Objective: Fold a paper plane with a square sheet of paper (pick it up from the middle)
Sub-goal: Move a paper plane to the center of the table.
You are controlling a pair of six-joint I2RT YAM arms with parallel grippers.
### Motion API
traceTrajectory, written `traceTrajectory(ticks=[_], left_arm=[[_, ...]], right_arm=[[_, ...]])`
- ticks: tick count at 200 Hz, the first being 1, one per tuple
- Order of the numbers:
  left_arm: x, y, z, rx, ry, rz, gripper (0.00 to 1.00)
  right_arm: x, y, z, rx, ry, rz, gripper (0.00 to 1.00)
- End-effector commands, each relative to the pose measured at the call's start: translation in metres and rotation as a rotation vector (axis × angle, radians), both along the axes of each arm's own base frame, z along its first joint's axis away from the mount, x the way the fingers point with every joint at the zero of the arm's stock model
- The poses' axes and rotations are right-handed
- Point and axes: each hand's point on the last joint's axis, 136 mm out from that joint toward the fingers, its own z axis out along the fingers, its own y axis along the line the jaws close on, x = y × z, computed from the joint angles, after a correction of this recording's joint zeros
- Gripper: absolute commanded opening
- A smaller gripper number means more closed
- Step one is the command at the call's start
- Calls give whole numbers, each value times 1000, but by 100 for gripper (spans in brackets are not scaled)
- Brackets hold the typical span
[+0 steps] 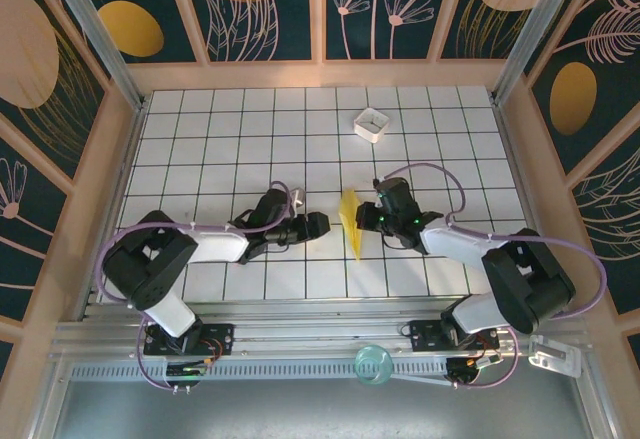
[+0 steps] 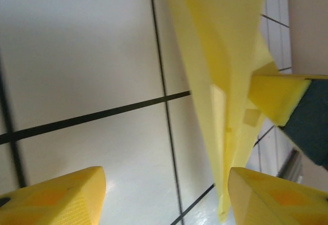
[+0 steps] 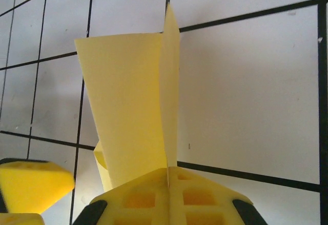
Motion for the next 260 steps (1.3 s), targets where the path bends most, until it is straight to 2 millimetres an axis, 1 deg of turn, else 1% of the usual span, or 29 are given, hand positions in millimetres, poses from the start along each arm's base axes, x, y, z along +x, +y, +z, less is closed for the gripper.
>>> traceTrajectory(ticks=[1,16,17,19,31,62,75,85,107,120,132,141,152,156,173,188,214,218,225,233,242,250,260], left_arm=[[9,-32,36,-142,-48,-56,66],[13,-39,43,-159,-58,-66,66],[13,-39,37,-149,-47,-66,66],[13,-40,32,-139,-38,-66,66],[17,-40,21,-106,-16,-59,64],[20,-39,6,-56,12,-43,50],[20,-38,4,-53,16,-42,44],[20,-40,4,-58,16,-46,41],[19,-44,-3,-64,29,-61,34],[22,-49,-2,-85,26,-63,30],[24,-51,-4,-91,26,-61,22],[26,-47,-9,-75,29,-42,16],[29,-36,-11,-66,29,-8,10],[30,-31,-11,-67,27,7,8],[33,-13,-7,-64,11,56,0],[34,-6,-7,-44,4,63,0],[33,-1,-13,-21,17,67,0],[33,-1,-15,-20,20,66,0],[33,-1,-16,-17,21,65,9],[33,0,-16,-16,23,69,23],[35,3,-13,-9,12,78,35],[37,7,-10,2,-5,88,42],[40,17,-6,24,-29,111,50]], right_arm=[[-1,10,13,108,-12,33,0],[-2,9,11,108,-8,29,0],[-2,9,11,109,-8,28,0],[-2,9,10,109,-8,28,0],[-2,8,9,107,-7,27,0],[-3,7,7,100,0,25,0],[-3,7,6,98,1,25,0],[-3,7,5,99,3,23,0],[-3,8,5,108,3,21,0],[-4,8,4,115,8,21,0],[-5,7,2,116,11,16,0],[-5,5,0,107,13,9,0],[-7,1,-2,90,16,-3,0],[-2,-9,-3,84,17,-37,0],[0,-22,-9,70,29,-79,0],[1,-28,-13,67,35,-103,0],[3,-24,-16,81,42,-95,0],[3,-23,-17,83,43,-92,2],[3,-23,-17,81,40,-88,7],[4,-23,-16,76,37,-84,13],[5,-25,-11,72,22,-81,21],[7,-27,-6,69,6,-84,31],[10,-32,4,72,-22,-92,37]])
